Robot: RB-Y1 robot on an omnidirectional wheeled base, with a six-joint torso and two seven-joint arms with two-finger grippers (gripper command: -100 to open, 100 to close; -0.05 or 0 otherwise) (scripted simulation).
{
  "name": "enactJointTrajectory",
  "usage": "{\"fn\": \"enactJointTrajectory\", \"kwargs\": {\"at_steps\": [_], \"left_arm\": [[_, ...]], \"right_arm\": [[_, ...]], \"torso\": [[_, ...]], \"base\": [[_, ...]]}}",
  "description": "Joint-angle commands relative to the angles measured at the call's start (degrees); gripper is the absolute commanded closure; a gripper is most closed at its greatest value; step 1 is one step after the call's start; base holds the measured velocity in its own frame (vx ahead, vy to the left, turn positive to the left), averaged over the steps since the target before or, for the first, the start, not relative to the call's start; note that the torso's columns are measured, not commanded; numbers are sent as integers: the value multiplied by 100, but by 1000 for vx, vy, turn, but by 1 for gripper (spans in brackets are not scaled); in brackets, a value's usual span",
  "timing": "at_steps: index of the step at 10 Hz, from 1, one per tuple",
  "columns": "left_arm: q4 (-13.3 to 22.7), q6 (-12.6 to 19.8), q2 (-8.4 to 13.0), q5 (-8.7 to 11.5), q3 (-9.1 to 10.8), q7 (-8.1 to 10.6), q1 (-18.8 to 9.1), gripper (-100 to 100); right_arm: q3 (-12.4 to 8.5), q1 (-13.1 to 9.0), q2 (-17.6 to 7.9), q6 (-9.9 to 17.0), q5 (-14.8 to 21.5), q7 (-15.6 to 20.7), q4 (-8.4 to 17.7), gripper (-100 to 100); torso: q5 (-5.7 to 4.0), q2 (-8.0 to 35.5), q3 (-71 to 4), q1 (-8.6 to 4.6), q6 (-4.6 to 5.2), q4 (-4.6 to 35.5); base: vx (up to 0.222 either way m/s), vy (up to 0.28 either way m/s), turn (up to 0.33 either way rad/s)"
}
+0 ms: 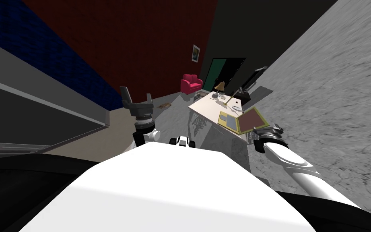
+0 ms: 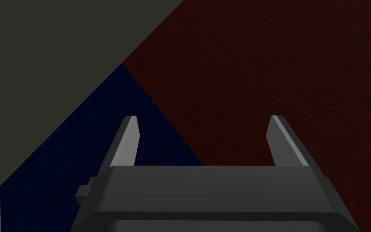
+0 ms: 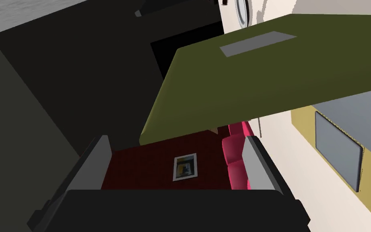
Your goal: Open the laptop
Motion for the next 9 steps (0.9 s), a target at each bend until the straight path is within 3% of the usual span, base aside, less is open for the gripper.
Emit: {"fn": "enactJointTrajectory", "kwargs": {"at_steps": [1,3,5,6,9], "left_arm": [[0,0,0,0,0,0,0,0],[0,0,0,0,0,0,0,0],[0,0,0,0,0,0,1,0],[0,0,0,0,0,0,1,0],[-1,-1,-1,0,-1,0,2,0]], "right_arm": [[-56,-306,153,-196,-303,-263,36,-100],[-97,-498,253,-321,-497,-436,63,-100],[-98,-440,241,-294,-433,-406,49,-100],[-98,-438,240,-292,-432,-404,48,100],[66,-243,174,-28,-10,-78,-54,100]], "torso": [[-1,9,5,-3,1,2],[1,5,3,1,2,2],[2,-11,-7,6,2,-3],[2,-13,-9,7,1,-4],[7,-18,-11,20,0,-5]], "base": [[-97,-31,46],[-79,-33,37],[-20,-8,2],[0,0,0],[71,75,-15]]}}
